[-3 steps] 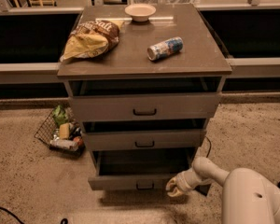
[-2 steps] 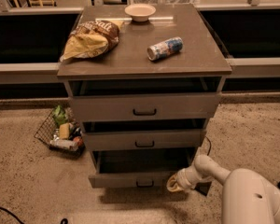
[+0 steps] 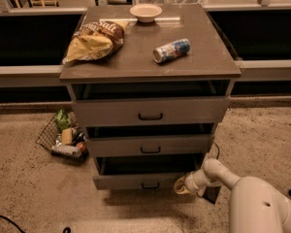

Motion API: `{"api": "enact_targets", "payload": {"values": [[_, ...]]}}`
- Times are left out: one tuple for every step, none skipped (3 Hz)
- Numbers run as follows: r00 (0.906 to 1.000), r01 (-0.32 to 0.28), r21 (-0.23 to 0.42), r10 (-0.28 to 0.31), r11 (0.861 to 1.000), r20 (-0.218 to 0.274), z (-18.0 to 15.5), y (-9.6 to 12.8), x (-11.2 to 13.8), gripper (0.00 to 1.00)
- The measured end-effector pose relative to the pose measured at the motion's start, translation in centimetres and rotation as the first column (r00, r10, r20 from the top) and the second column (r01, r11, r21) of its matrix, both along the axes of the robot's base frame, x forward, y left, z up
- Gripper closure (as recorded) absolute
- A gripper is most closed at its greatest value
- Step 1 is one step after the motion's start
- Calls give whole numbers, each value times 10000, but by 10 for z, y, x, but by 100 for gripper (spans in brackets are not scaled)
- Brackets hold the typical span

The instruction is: Close bottom drawer

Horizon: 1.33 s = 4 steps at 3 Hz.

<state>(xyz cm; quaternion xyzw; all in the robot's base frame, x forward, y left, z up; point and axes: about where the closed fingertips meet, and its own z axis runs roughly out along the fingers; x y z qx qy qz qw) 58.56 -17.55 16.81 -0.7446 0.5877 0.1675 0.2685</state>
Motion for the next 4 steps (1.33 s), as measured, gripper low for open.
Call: {"api": "enact_targets", "payload": {"values": [[9987, 343, 31, -344, 9994, 371, 1, -9, 17, 45], [9961, 612, 143, -620, 9980, 620, 2, -16, 29, 21], [9946, 737, 224, -751, 9970, 718, 2, -20, 34, 1], [9938, 807, 299, -827, 9963, 745, 1, -23, 36, 0]]}}
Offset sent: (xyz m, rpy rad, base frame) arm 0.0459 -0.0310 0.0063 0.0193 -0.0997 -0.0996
